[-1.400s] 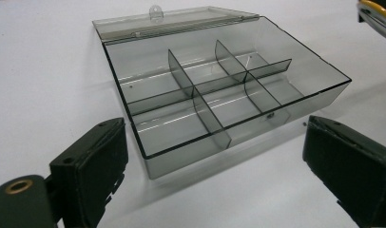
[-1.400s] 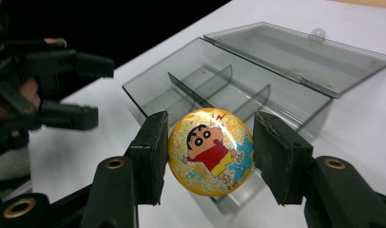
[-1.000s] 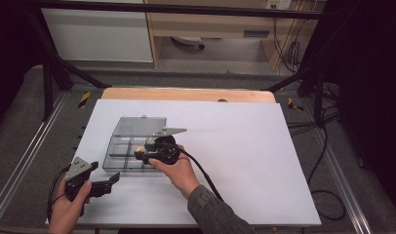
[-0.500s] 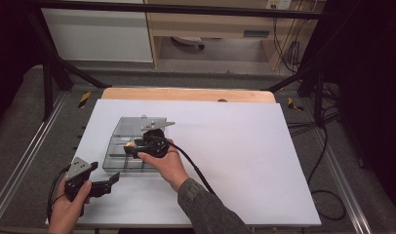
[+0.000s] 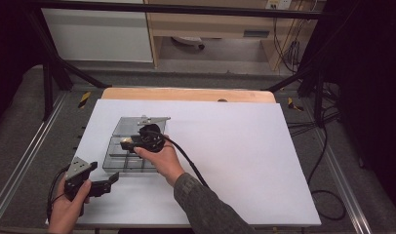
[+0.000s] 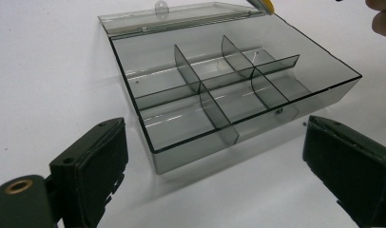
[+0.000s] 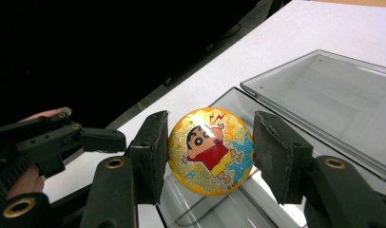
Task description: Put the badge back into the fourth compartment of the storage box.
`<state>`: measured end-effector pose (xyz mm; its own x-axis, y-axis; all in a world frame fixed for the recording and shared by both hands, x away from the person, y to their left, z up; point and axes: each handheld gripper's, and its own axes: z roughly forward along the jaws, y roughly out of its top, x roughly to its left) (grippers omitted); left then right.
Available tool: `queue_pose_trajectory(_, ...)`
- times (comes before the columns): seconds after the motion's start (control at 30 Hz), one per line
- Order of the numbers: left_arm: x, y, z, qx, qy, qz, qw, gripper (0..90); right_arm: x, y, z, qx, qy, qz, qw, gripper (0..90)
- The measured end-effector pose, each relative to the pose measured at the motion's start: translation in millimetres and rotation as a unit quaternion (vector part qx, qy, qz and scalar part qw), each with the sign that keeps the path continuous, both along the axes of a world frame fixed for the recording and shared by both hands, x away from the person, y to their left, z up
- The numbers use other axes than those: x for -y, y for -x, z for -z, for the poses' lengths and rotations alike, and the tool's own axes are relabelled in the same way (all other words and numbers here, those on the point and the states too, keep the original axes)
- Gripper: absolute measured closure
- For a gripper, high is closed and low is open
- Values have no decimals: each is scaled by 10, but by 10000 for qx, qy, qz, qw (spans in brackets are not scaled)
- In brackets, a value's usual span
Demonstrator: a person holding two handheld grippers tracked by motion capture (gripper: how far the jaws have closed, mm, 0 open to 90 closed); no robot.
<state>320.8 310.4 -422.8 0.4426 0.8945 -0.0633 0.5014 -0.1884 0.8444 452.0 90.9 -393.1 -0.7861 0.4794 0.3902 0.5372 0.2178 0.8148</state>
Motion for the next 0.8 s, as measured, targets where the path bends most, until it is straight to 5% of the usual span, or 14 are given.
queue_pose_trajectory(0.8,-26,10,-9,6,48,-31,10000,82,-225,-2,-39,-33,120,-75,9999,476)
